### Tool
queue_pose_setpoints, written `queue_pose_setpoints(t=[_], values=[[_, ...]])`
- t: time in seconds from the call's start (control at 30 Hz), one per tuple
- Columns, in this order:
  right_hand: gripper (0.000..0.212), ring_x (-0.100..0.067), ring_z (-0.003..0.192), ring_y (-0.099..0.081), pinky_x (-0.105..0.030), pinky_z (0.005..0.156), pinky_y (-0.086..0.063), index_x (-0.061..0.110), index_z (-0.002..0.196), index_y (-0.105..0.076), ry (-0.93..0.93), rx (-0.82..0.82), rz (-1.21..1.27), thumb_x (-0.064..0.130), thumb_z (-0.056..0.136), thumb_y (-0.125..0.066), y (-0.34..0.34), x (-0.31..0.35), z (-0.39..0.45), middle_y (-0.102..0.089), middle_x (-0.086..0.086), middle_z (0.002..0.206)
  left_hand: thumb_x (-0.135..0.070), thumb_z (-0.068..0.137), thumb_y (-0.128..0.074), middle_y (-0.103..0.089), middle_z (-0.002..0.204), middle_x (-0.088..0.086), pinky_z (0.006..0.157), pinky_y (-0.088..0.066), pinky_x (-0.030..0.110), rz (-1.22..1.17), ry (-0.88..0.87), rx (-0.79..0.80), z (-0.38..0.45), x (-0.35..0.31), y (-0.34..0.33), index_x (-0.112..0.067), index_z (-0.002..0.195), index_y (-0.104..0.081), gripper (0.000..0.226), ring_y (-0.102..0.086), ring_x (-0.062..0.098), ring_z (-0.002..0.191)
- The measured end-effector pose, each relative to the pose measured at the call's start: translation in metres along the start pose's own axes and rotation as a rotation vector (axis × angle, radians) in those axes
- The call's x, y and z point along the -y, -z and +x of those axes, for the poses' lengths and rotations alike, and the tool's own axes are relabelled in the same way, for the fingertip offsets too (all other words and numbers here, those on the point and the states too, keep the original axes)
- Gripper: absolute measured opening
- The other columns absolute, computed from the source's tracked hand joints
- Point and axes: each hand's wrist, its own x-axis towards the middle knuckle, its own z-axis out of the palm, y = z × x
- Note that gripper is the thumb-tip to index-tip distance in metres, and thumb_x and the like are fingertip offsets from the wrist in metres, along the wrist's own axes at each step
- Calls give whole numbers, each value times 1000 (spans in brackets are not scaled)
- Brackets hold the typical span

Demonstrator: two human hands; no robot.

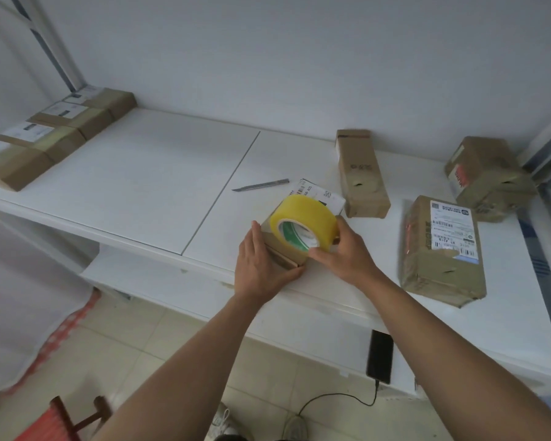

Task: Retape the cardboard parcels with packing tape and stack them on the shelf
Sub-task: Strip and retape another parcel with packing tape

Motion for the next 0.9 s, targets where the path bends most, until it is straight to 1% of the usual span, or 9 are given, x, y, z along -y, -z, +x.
queue_pose_setpoints(t=[0.1,0.2,0.33,0.47,0.53,0.63,0.77,0.83,0.9], values=[[60,-19,92,-65,-44,79,-57,25,120,-48,-13,-11,103,40,68,-73,-6,3,-3,-65,-2,103,-73,63,-76,-26,157,9,116,-29,36,17,11,-8,-1,-3,1,-6,158,-3,137,-28,26,142],[67,-9,105,-63,-38,90,-56,32,129,-48,-26,6,269,31,71,-82,-13,-1,0,-62,11,118,-76,60,-73,-30,152,11,114,-31,38,59,23,-10,1,-6,2,-6,157,-6,138,-33,29,137],[65,-10,106,-64,-40,92,-55,31,130,-52,-25,32,238,29,74,-85,-11,-9,4,-64,10,118,-84,55,-67,-32,146,11,112,-32,42,112,35,-17,4,-5,1,-8,157,-7,140,-36,31,132],[56,-6,92,-65,-31,79,-54,27,122,-55,7,23,119,32,73,-83,5,-7,1,-67,9,103,-85,55,-67,-31,146,8,112,-28,43,174,48,-10,7,-4,0,-11,157,-7,140,-35,29,133],[55,-11,87,-65,-34,73,-53,23,115,-55,-10,-6,104,38,68,-78,10,-11,-5,-67,4,97,-85,56,-68,-30,145,8,111,-29,44,188,34,-14,7,-4,0,-15,157,-8,137,-35,30,133],[57,-19,92,-65,-40,79,-54,21,116,-52,-35,-5,162,38,67,-77,8,-15,-8,-66,-2,102,-89,55,-62,-33,143,10,109,-31,46,227,-6,-5,8,-5,2,-22,155,-15,129,-37,31,131],[56,-12,98,-63,-39,84,-55,31,113,-50,-53,-29,256,38,67,-81,-2,-19,-7,-63,4,108,-95,49,-43,-42,134,13,105,-34,44,309,-40,-43,11,-10,6,-15,146,-34,126,-44,34,124],[55,-11,97,-64,-41,84,-57,32,115,-50,-47,-38,245,34,72,-83,-5,-21,-7,-64,6,107,-94,51,-41,-40,141,17,113,-28,44,337,-103,-43,14,-10,8,-9,143,-38,125,-36,38,136],[53,-14,94,-65,-45,82,-56,29,117,-50,-34,-36,210,30,76,-83,-6,-21,-6,-65,6,103,-93,57,-44,-15,161,19,124,-4,42,373,-165,35,20,-9,10,-4,151,-24,131,-6,34,152]])
